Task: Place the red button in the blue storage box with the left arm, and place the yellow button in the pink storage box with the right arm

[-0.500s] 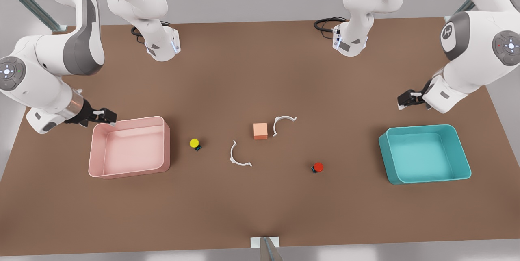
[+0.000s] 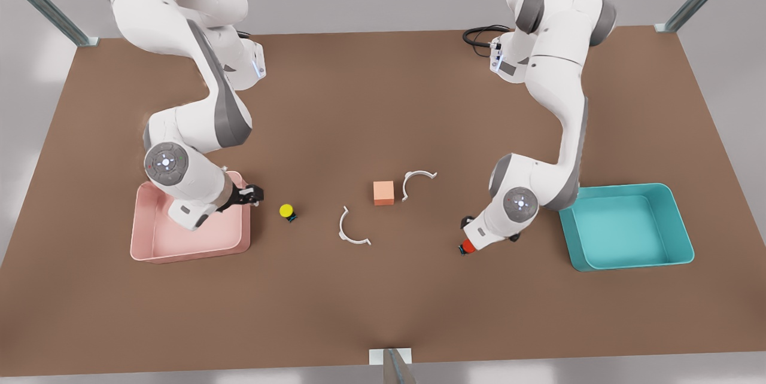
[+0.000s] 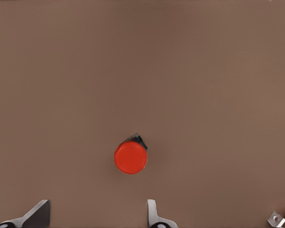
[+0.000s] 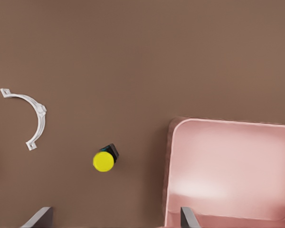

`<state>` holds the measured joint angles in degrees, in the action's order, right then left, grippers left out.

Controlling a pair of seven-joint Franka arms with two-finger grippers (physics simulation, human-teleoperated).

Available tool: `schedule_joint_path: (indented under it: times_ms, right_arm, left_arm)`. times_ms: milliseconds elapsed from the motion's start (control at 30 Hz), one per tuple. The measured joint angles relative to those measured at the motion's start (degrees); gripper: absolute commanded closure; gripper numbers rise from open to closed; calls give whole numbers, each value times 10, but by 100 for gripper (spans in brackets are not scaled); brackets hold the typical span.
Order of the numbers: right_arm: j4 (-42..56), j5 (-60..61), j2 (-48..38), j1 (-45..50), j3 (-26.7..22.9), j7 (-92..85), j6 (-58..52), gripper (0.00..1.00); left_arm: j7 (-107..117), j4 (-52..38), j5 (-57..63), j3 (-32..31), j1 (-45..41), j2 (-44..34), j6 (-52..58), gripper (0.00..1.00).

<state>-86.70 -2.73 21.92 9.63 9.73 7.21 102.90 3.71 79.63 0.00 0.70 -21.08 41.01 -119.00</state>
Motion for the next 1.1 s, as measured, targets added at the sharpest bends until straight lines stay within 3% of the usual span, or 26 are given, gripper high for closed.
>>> schedule_joint_path:
  times_ms: [233, 533, 600, 700, 900, 1100]
  right_arm:
    - [-123, -17, 12, 30, 27, 75, 129, 0]
    - [-149, -20, 44, 12, 27, 136, 208, 0]
    - [-167, -20, 48, 10, 27, 143, 219, 0]
    - [-190, -21, 54, 5, 27, 152, 240, 0]
    - [-233, -21, 63, -3, 27, 162, 291, 0]
    - [-235, -22, 92, -4, 27, 167, 331, 0]
  left_arm:
    - [5, -3, 0, -12, -1, 36, -78, 0]
    - [9, -4, -2, -12, 0, 87, -119, 0]
    - [10, -5, -1, -12, 0, 88, -123, 22]
    - [11, -6, -1, -12, 0, 87, -126, 32]
    - [14, -7, -1, -12, 0, 85, -129, 44]
    - [19, -7, -3, -12, 4, 66, -128, 47]
